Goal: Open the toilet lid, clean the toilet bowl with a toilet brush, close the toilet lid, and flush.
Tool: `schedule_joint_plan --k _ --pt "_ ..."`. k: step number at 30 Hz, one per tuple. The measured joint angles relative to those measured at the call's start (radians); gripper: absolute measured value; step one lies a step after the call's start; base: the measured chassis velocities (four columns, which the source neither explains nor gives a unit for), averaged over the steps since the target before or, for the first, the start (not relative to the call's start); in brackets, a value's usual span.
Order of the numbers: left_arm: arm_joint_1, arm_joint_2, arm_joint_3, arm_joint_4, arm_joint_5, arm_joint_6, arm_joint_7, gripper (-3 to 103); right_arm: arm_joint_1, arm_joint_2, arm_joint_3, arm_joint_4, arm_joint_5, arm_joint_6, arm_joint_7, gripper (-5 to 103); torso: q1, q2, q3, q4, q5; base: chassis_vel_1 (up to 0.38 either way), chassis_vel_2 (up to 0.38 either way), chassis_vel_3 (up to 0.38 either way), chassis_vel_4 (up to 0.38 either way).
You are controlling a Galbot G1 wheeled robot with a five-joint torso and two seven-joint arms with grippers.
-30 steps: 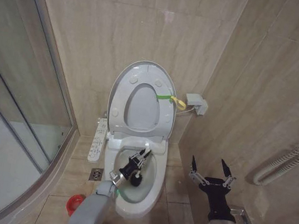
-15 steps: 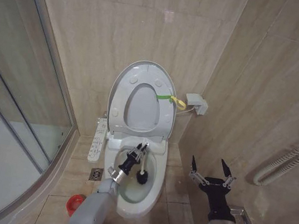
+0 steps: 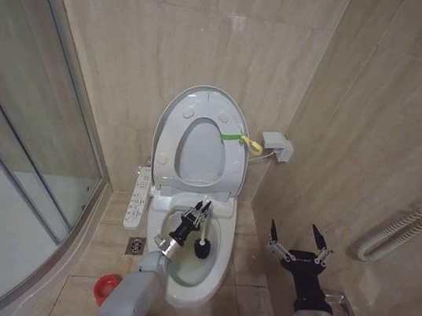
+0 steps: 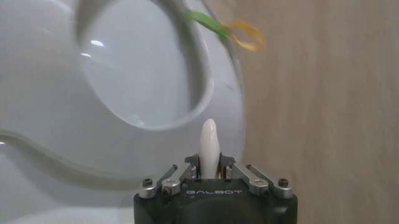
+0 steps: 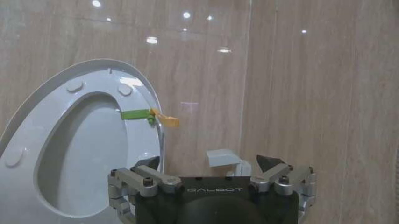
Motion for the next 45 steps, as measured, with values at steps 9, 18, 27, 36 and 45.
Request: schedule_joint_plan --k 9,18,27,36,45 --pt "0.011 0.0 0.012 -0.012 0.025 -0.006 -0.013 21 0.0 0.0 0.0 0.0 0.0 0.0 0.0 100 0.0 0.0 0.0 0.0002 0.0001 0.0 0.0 0.0 0.0" --pt "0.005 0.0 0.054 0.0 -0.018 0.0 0.003 21 0.0 0.0 0.0 0.0 0.0 0.0 0.0 100 0.0 0.0 0.0 0.0001 0.0002 0.0 0.0 0.0 0.0" --pt "0.014 0.0 0.054 -0.052 -0.044 0.004 -0.008 21 0.0 0.0 0.0 0.0 0.0 0.0 0.0 100 0.0 0.0 0.0 0.0002 0.0001 0.0 0.0 0.0 0.0" --pt "0.143 0.003 0.124 -0.295 -0.101 0.083 -0.105 21 0.0 0.0 0.0 0.0 0.0 0.0 0.0 100 0.0 0.0 0.0 -0.0002 -0.0001 0.0 0.0 0.0 0.0" --pt "0.302 0.139 0.089 -0.484 -0.049 0.105 -0.141 21 0.0 0.0 0.0 0.0 0.0 0.0 0.0 100 0.0 0.0 0.0 0.0003 0.0 0.0 0.0 0.0 0.0"
